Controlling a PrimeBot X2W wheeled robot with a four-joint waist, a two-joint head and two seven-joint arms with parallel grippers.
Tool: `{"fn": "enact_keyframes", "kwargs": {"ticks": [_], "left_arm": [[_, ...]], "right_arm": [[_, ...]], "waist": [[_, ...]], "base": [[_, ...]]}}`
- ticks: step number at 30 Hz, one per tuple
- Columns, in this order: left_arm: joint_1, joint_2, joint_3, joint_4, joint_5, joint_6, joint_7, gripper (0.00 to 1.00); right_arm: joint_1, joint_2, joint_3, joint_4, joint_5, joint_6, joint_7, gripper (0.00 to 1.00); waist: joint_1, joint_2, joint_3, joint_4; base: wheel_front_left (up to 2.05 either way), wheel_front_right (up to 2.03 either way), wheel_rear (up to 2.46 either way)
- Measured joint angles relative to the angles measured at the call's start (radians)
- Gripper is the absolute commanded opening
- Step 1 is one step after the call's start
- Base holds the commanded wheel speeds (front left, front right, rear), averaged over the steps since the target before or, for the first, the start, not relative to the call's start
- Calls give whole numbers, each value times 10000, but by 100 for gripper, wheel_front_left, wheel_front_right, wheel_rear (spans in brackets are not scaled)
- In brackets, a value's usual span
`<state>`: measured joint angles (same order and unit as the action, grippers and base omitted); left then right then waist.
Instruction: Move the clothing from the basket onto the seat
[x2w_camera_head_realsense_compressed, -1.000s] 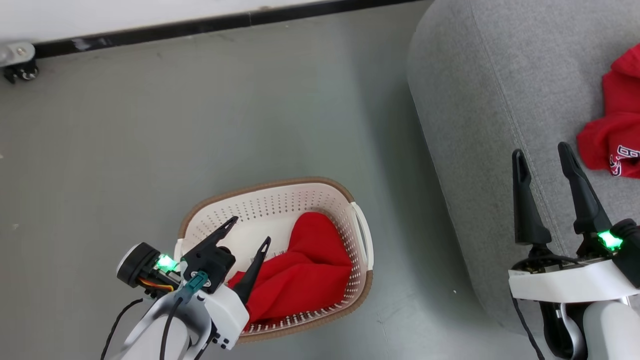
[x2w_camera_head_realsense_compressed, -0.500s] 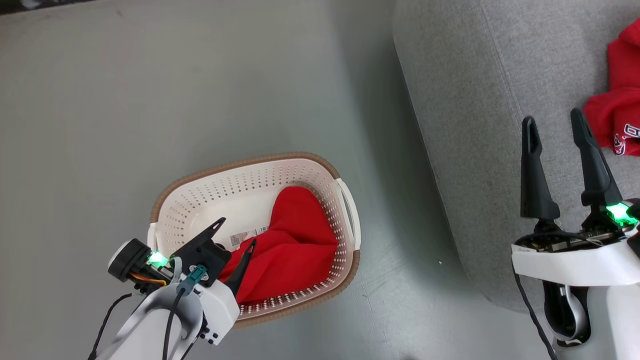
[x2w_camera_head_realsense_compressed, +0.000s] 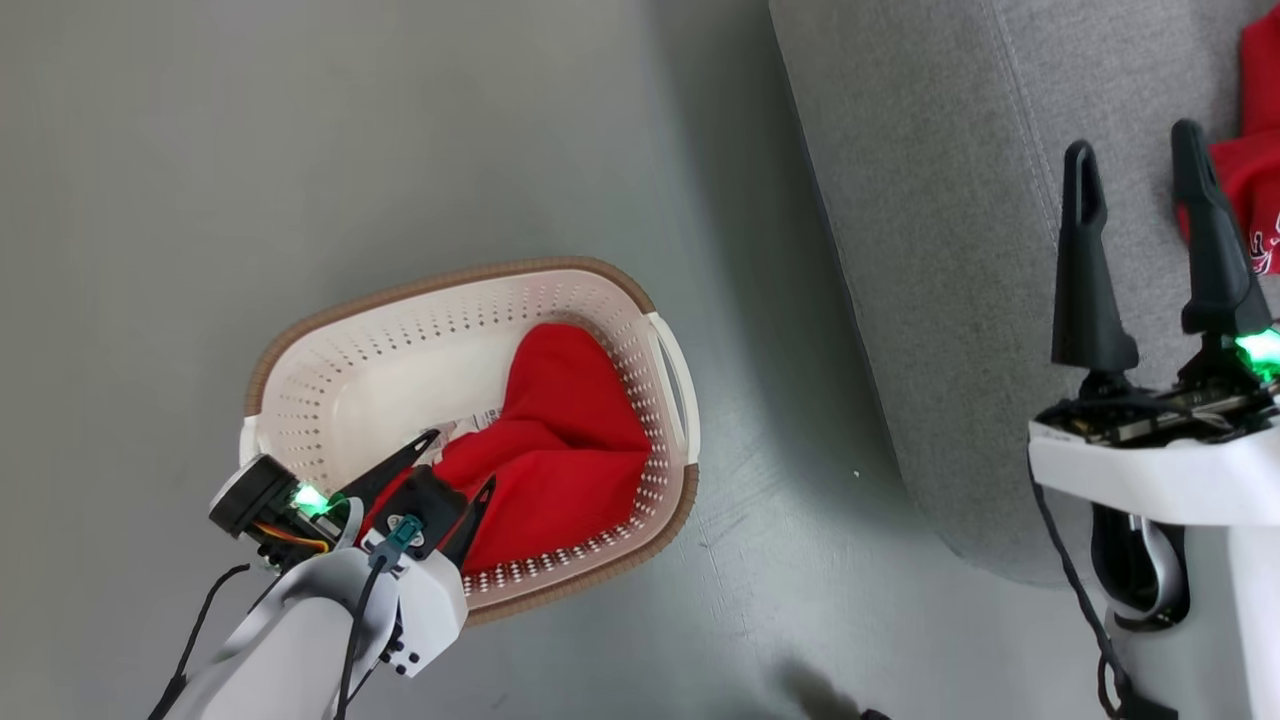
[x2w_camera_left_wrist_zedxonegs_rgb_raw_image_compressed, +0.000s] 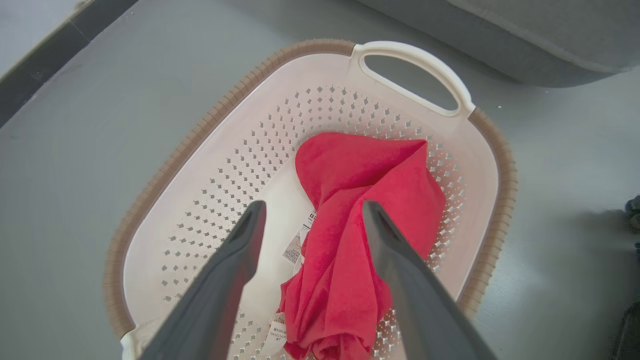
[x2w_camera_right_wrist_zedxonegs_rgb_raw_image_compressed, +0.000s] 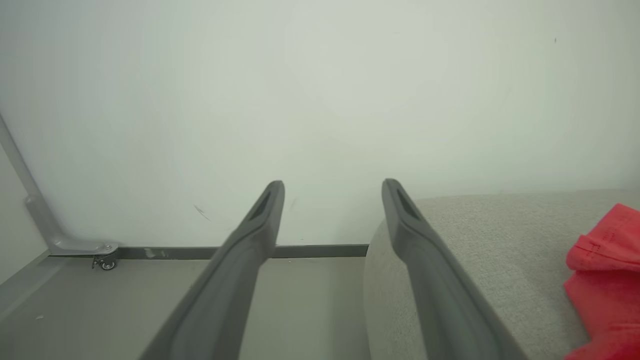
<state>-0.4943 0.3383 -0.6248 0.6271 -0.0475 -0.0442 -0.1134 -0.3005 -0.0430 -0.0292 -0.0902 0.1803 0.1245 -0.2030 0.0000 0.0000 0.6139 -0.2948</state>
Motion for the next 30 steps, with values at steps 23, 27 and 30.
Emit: {"fn": "enact_keyframes", "kwargs": {"ticks": [23,27,30], "left_arm": [[-717,69,-263,1262,339,-102,169,100],[-974,94,-268,1463,347,-98,169,100],[-1061,102,-259,1572,439,-73,169,100]], "right_arm": [[-1100,0,15,280,359,0,-176,100],[-1345,-2,13,328,408,0,-217,100],[-1372,0,17,385,412,0,-263,100]], "waist": [[0,0,1423,-491],[0,0,1642,-560],[0,0,1798,-602]], "base": [[0,0,0],[0,0,0],[0,0,0]]}}
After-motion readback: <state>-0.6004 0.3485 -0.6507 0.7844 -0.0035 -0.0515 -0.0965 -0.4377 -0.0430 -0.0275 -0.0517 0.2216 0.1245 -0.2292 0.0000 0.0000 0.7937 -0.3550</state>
